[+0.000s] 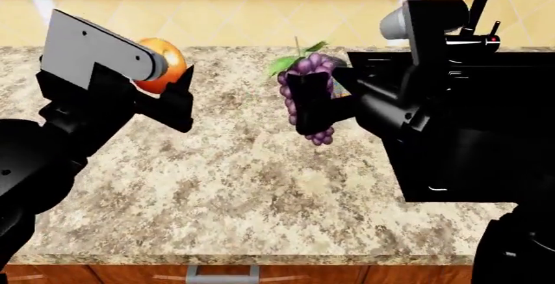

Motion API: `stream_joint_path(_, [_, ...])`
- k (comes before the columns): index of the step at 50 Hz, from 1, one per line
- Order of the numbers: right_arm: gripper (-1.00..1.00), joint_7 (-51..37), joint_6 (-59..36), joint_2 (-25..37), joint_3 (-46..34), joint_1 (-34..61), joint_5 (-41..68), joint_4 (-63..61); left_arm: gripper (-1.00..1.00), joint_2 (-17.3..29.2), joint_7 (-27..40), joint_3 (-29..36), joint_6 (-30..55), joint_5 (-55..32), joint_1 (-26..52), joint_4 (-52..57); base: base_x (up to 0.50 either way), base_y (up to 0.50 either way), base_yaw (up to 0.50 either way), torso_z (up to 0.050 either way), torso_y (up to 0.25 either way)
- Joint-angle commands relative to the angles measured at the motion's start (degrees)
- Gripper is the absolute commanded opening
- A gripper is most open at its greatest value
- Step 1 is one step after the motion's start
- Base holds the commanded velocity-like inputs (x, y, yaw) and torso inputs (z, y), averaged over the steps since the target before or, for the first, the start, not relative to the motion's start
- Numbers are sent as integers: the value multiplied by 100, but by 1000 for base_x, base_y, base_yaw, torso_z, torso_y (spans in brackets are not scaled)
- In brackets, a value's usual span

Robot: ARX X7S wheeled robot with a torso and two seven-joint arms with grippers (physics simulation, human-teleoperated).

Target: Pick up the fruits and vegetables and place them in the sink. Turn on the sink faucet to wash them. Then turn the sink off and put them in the tray.

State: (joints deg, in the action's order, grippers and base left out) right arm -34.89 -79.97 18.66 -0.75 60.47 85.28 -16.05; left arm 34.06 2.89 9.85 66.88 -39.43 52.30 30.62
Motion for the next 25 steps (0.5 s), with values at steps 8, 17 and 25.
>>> stream_joint_path(8, [-100, -811, 14, 620, 666, 381, 694, -360, -100, -448, -703, 1150, 349, -144, 1830, -908, 0, -149, 0, 0, 0])
stream_joint_path(17, [-100, -1415, -271, 1140, 468, 333, 1335, -436, -100, -662, -962, 1485, 262, -135, 2144, -1147, 1, -500, 0, 0, 0])
stream_joint_path(25, [-100, -1386, -245, 1359, 462, 314, 1380, -467, -100, -708, -1109, 1675, 162, -92, 2258, -1268, 1, -500, 0, 0, 0])
